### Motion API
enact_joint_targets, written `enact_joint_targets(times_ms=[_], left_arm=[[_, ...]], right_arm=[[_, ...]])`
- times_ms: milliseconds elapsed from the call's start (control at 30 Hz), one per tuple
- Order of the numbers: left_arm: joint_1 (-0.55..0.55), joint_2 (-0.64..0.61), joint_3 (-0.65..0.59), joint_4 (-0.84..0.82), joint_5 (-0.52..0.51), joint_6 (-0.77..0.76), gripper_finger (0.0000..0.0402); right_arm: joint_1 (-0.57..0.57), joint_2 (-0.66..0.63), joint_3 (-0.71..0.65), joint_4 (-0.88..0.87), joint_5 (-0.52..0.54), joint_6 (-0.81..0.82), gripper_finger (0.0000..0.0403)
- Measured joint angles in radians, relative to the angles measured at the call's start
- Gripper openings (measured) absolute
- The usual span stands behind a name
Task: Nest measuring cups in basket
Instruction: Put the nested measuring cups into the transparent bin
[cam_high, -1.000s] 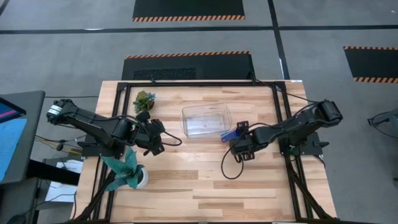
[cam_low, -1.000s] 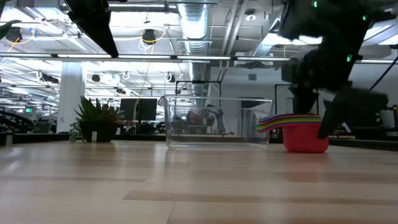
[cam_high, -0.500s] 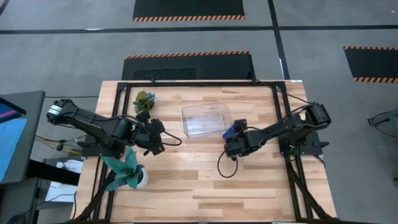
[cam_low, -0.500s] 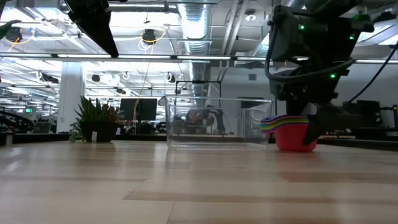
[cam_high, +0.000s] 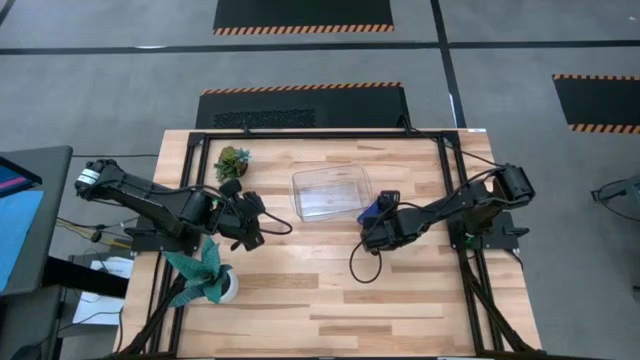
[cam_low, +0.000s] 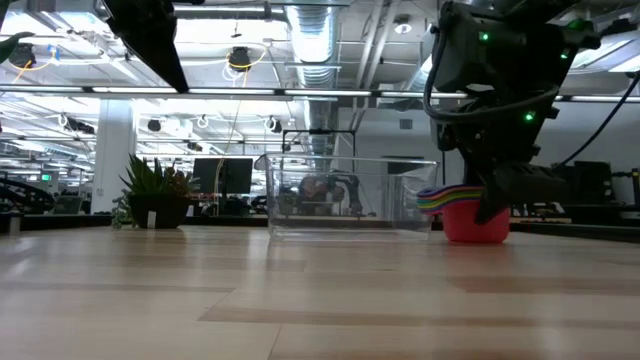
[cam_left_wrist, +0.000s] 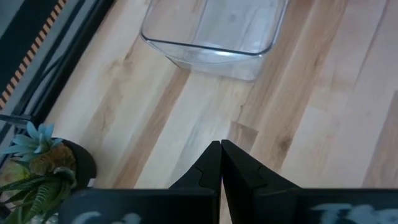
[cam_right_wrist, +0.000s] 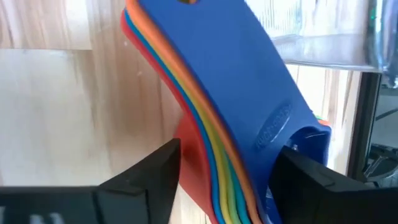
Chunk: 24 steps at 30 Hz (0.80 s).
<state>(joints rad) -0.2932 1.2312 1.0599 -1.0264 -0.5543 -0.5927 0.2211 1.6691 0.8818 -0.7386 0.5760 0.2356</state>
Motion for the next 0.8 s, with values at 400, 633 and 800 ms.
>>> enact_joint_targets(times_ms=[400, 633, 800], left_arm=[[0.0, 0.0, 0.0, 0.0, 0.013, -0.003, 0.0], [0.0, 0.0, 0.0, 0.0, 0.015, -0.003, 0.0], [0.0, 0.0, 0.0, 0.0, 0.015, -0.003, 0.0]], right_arm=[[0.003, -0.001, 0.0, -0.009, -0.004, 0.003, 0.0132], [0.003, 0.0, 0.0, -0.011, -0.004, 0.003, 0.0132], [0.002, 0.003, 0.017, -0.033, -0.01, 0.003, 0.0129]])
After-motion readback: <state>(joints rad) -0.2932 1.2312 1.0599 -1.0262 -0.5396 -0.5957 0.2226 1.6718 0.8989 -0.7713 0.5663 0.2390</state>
